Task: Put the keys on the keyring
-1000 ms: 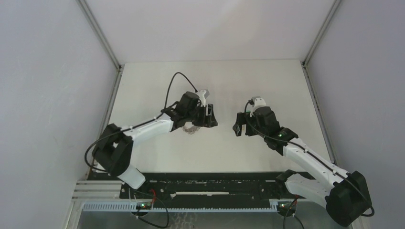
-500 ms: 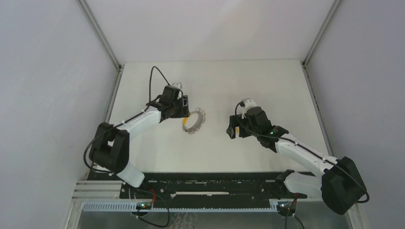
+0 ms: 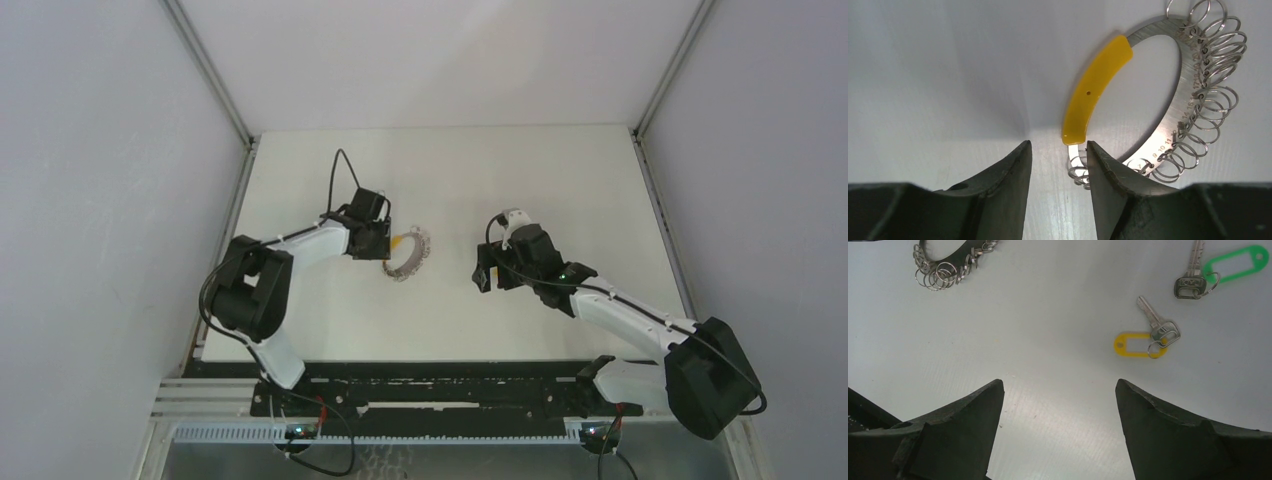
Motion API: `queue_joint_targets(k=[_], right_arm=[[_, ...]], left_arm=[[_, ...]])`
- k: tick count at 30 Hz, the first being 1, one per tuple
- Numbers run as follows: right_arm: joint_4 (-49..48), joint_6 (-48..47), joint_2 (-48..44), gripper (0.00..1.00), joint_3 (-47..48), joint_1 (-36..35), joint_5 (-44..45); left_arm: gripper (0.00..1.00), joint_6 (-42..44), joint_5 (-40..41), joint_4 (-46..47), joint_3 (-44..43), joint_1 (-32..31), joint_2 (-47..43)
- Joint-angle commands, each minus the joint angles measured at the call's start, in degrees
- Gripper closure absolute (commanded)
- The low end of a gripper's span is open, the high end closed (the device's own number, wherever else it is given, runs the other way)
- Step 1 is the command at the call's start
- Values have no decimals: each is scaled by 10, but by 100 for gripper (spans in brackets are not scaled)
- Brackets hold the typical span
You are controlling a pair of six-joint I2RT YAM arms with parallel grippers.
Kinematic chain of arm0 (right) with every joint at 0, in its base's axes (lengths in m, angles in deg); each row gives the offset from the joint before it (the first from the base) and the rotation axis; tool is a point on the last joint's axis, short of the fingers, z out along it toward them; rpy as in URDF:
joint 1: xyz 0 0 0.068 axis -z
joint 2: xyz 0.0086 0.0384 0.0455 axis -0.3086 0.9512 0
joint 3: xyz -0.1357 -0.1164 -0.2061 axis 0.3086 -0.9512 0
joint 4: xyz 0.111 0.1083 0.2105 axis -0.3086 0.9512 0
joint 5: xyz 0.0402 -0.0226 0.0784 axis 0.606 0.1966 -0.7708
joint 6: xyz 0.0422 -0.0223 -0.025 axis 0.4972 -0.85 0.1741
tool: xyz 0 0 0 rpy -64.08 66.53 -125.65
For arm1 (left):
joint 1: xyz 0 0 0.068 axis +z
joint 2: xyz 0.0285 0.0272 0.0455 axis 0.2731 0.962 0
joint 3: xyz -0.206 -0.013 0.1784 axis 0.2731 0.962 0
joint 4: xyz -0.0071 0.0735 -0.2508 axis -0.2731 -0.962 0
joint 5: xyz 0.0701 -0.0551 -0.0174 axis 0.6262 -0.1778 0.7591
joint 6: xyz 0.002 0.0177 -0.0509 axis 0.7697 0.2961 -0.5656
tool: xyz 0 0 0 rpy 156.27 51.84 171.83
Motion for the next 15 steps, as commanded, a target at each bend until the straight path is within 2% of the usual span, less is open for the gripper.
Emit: queue_joint_targets(k=[1,7,15], right_arm=[[-8,-14,2,17,22,-3,15],[25,-17,11,19,32,25,35],[46,-24,54,30,58,81,41]], left_arm=[[51,10,-2,-2,-12,-20,0],[56,-3,1,-9,38,-64,-20],[57,-37,-14,-6,91,-103,-76]])
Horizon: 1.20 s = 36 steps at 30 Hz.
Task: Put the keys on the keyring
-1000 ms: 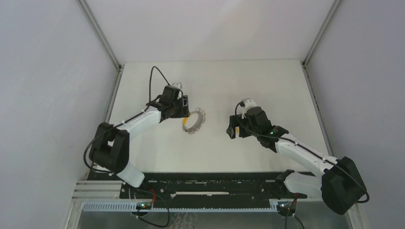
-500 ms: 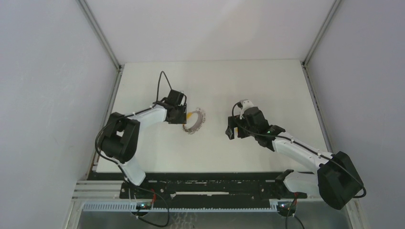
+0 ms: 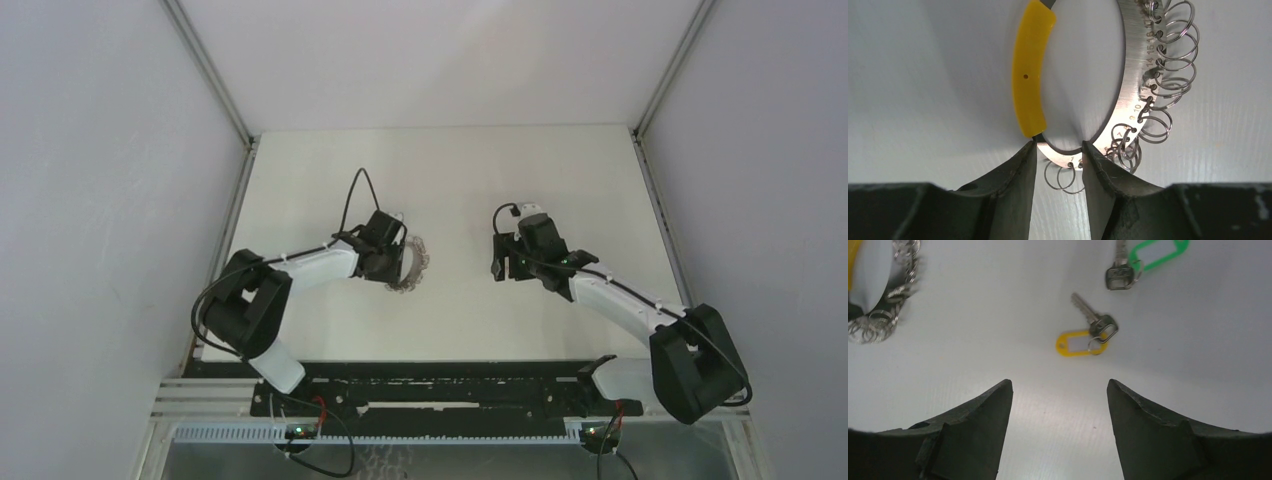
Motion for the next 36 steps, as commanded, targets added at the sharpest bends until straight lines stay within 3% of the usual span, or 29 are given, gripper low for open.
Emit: queue_joint_targets(k=[1,10,15,27,36], right_arm=[[7,-11,22,32,40,22,15],[-9,-30,51,35,70,-13,-2],[-70,0,103,37,100,-54,-76],[-145,69,243,48,192,-109,-174],[-110,73,307,59,231,-141,-191]], left_arm=[[57,-30,-16,-7,30,-26,-41],[52,-70,-70,42,72,-44,-122],[48,-61,-60,66,71,4,-157],[46,-59,-108,128,50,51,-101],[46,-55,-101,132,62,51,-82]])
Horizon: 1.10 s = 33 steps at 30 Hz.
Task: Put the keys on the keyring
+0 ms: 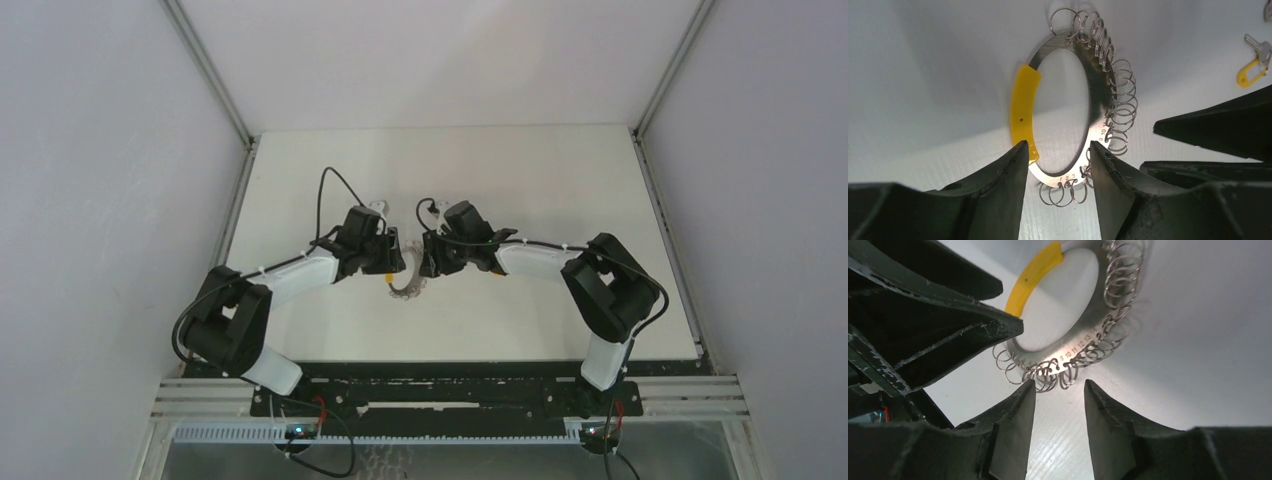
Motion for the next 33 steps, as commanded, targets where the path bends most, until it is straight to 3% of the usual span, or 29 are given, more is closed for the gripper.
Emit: queue_joint_targets(k=[1,18,22,26,29,33], right_arm=[[3,12,9,59,21,-17,-18],[1,21,51,76,26,-15,2],[22,11,55,87,31,5,53],[45,-4,44,90,30,30,94],[48,-19,30,89,28,33,108],[64,-42,8,79,26,15,126]], left_arm=[[46,0,-3,23,-5,1,-4],[46,-3,-1,23,23,25,-30],[46,-5,-1,22,30,27,-36],[46,-11,-18,28,36,27,-31],[46,-18,-30,39,40,27,-25],[46,-34,-61,61,46,27,-18]])
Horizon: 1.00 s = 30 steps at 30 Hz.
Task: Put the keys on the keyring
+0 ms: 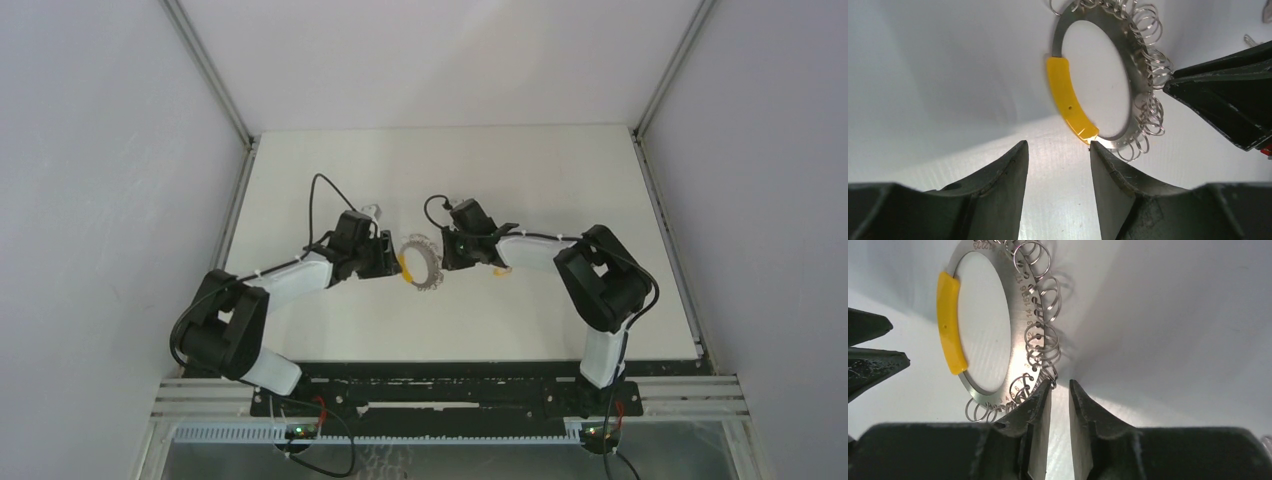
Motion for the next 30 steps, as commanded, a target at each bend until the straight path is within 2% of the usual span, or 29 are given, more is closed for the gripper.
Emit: queue_joint_targets(k=[1,6,8,13,16,25,30], right_arm=[[28,-46,-49,77,7,-22,47],[15,-90,-116,66,-36,-67,74],[5,-116,-134,65,-48,-89,79],[-5,-195,-134,64,-43,-162,126],[12,-202,-102,65,-16,-184,156],[30,-232,-68,68,-4,-195,222],[20,-240,-52,70,-4,-195,217]], left_arm=[[46,-28,-47,46,14,1,-2],[46,-45,-71,75,25,1,5],[46,-47,-73,78,26,1,6],[46,-48,-72,80,29,1,1],[46,-48,-69,80,33,1,-4],[46,-43,-55,73,39,3,-14],[46,-43,-54,73,37,4,-13]])
